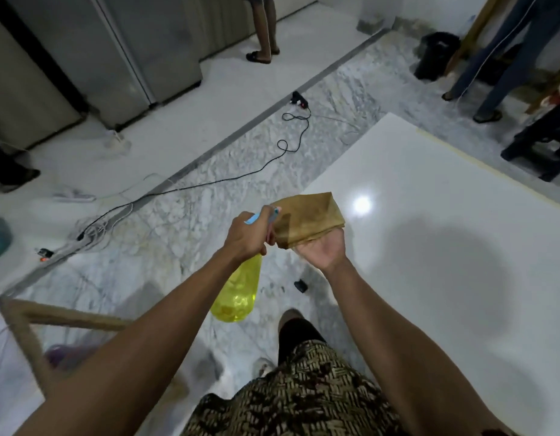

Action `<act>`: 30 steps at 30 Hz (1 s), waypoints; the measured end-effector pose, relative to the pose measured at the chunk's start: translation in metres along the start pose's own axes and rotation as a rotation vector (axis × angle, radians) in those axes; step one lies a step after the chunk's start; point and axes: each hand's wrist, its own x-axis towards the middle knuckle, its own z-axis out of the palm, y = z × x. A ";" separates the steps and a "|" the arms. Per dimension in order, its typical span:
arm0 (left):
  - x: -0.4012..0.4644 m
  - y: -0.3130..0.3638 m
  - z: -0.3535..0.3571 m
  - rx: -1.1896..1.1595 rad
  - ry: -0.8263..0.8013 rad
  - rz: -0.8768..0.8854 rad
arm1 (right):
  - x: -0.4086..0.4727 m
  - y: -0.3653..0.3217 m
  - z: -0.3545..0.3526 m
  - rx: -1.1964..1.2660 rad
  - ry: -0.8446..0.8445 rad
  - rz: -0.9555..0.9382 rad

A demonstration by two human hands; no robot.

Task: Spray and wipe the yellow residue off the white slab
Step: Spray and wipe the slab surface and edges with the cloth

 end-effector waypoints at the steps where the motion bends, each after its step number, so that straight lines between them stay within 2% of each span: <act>1: -0.007 -0.007 0.001 -0.023 0.021 -0.010 | -0.004 0.004 -0.002 -0.009 0.001 0.010; 14: -0.061 -0.020 0.044 -0.159 0.194 -0.102 | -0.048 -0.003 -0.015 -0.131 -0.117 0.226; 20: -0.065 -0.008 0.069 -0.195 0.264 -0.124 | -0.049 -0.025 -0.027 -0.190 -0.121 0.306; 25: -0.062 -0.011 0.084 -0.217 0.240 -0.218 | -0.046 -0.038 -0.031 -0.247 -0.076 0.323; 30: -0.061 -0.003 0.097 -0.253 0.354 -0.306 | -0.037 -0.049 -0.031 -0.404 -0.071 0.362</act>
